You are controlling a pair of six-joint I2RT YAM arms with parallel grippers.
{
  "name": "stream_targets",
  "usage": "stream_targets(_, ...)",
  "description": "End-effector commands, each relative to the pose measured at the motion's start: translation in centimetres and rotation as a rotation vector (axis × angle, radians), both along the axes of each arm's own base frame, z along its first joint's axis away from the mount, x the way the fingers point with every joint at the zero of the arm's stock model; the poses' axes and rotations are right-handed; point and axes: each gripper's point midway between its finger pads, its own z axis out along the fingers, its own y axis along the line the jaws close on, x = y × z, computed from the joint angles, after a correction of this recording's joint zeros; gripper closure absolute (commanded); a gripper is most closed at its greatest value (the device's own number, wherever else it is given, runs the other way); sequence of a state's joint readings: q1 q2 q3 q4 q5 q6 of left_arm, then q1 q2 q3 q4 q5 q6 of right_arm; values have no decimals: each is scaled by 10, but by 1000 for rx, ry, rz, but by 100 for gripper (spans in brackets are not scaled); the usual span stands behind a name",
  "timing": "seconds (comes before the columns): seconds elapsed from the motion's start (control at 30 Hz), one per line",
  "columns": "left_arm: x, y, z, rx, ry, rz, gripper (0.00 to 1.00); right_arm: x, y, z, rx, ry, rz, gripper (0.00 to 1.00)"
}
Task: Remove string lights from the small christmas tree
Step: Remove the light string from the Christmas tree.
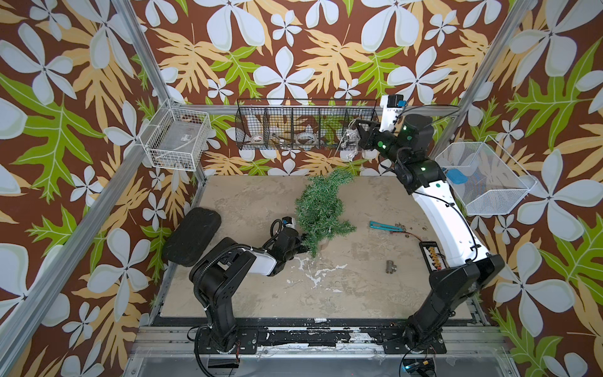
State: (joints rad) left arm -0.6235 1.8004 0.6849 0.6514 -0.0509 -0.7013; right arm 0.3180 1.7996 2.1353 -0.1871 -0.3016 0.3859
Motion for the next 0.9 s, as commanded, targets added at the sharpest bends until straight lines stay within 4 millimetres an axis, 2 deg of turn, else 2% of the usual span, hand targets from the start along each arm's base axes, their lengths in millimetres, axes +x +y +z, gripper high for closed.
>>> stream_targets(0.0, -17, 8, -30, 82, 101, -25, 29, -6, 34, 16, 18, -40, 113, 100)
stream_targets(0.17, -17, 8, -29, 79, 98, -26, 29, -23, 91, 26, 2, -98, 241, 100)
stream_targets(0.37, -17, 5, -27, 72, 93, -26, 29, -72, 158, 21, -29, -159, 405, 100)
stream_targets(0.47, -16, 4, -26, 69, 90, -27, 29, -92, 184, 16, -52, -176, 460, 100)
stream_targets(0.67, -16, 5, -25, 73, 91, -25, 30, -119, 212, 14, -49, -172, 545, 100)
stream_targets(0.77, -16, 6, -26, 79, 90, -20, 30, -129, 212, 15, -57, -164, 552, 100)
stream_targets(0.87, -16, 8, -26, 85, 89, -17, 29, -136, 200, 17, -59, -149, 521, 100)
